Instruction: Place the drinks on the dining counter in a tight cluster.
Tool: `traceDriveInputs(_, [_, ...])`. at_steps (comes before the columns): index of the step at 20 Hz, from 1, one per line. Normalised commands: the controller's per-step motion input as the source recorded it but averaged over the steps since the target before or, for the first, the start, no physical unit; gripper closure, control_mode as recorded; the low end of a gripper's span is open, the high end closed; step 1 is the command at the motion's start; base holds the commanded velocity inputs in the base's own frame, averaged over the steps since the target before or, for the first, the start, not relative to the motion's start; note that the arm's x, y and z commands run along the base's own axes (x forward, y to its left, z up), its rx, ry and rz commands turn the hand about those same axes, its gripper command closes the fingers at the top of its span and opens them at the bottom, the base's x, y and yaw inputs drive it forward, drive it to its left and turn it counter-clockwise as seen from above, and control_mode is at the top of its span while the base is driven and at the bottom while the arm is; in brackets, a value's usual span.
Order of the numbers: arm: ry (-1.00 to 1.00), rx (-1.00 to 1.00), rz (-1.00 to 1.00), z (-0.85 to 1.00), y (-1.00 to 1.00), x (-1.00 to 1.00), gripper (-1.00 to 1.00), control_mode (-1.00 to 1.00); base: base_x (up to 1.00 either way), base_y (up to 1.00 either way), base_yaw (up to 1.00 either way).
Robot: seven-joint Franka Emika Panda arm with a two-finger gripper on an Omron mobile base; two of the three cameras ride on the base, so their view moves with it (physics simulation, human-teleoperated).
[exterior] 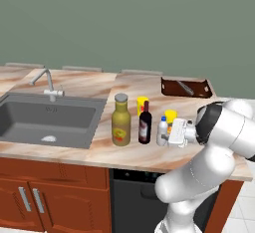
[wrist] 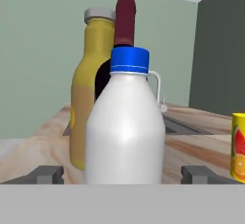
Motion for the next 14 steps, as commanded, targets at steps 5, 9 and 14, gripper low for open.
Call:
traceDriveInputs(5, [0.00, 0.00, 0.00, 0.06, -0.22, -0.07, -1.00, -1.00, 0.00, 0.00, 0.00])
traceDriveInputs(9, [0.00, 0.00, 0.00, 0.10, -0.28, -0.19, -1.00, -1.00, 0.00, 0.00, 0.00])
traceDriveInputs(14, [0.01, -0.01, -0.01, 0.19, -0.10, -0.42, -1.00, -1.00, 0.00, 0.00, 0.00])
